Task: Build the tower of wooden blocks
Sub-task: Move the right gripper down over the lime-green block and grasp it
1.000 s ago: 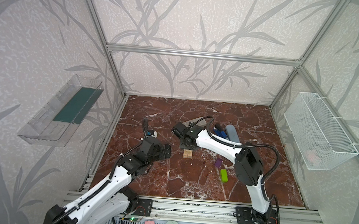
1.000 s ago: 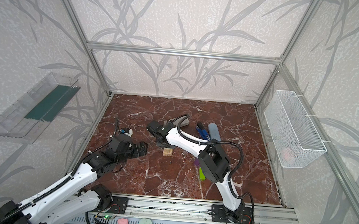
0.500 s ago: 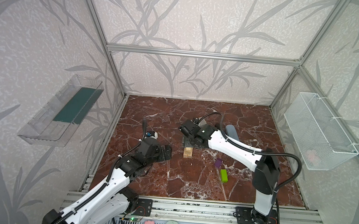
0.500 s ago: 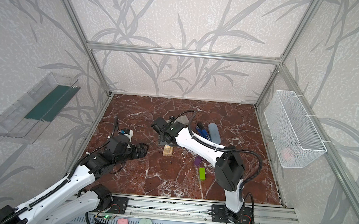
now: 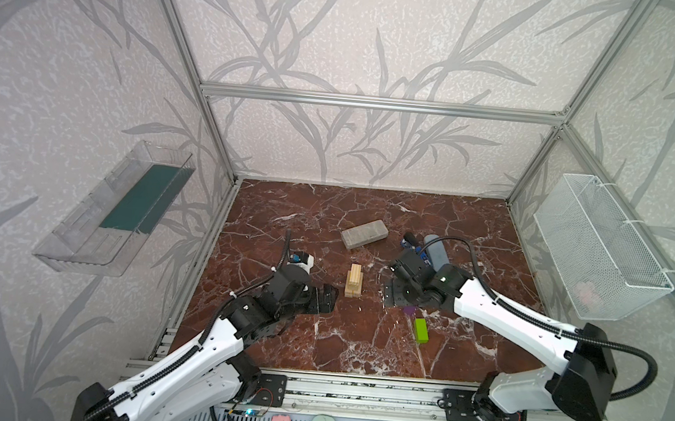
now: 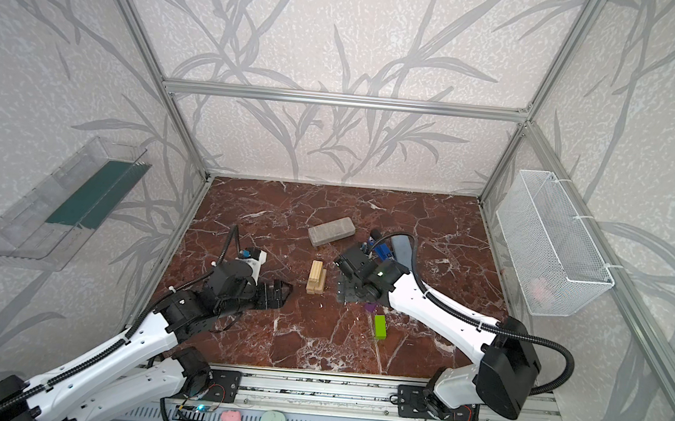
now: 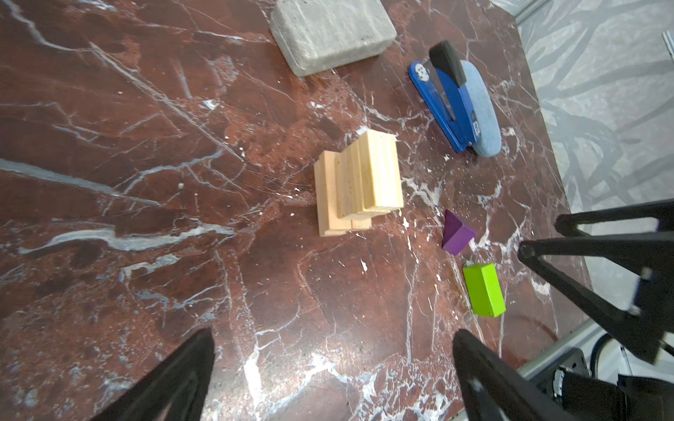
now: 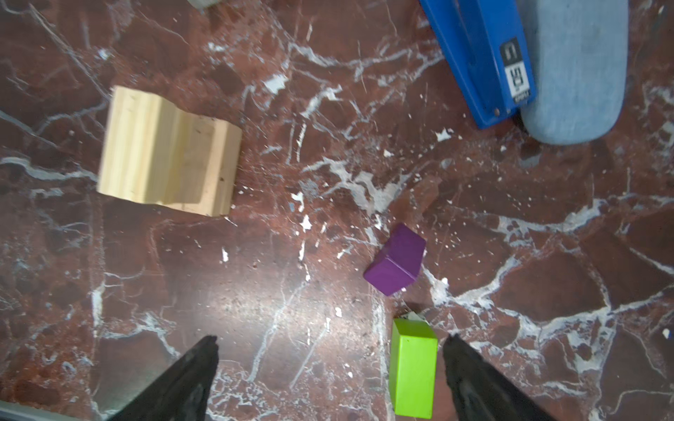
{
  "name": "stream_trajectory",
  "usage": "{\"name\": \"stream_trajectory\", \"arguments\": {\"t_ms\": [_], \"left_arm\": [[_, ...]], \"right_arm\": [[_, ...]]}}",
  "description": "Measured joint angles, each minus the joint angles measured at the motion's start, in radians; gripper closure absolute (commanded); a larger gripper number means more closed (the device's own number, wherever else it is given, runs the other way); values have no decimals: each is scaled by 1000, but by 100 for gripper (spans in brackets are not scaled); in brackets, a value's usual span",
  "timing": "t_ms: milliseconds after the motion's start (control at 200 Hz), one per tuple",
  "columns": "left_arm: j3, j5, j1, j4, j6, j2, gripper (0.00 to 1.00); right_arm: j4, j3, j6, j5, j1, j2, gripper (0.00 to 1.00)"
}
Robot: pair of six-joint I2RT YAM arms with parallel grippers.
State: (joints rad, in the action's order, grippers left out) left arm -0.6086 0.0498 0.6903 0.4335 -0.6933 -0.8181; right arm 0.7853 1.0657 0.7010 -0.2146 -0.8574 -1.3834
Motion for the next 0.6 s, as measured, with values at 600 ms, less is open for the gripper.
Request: {"name": "stream_trajectory", "arguments": {"t_ms": [600], "left_arm": [[-12,-73,200,-63,-59,-98,1]], "right_arm": [[-114,-368,-24,176,111,105,20]]}}
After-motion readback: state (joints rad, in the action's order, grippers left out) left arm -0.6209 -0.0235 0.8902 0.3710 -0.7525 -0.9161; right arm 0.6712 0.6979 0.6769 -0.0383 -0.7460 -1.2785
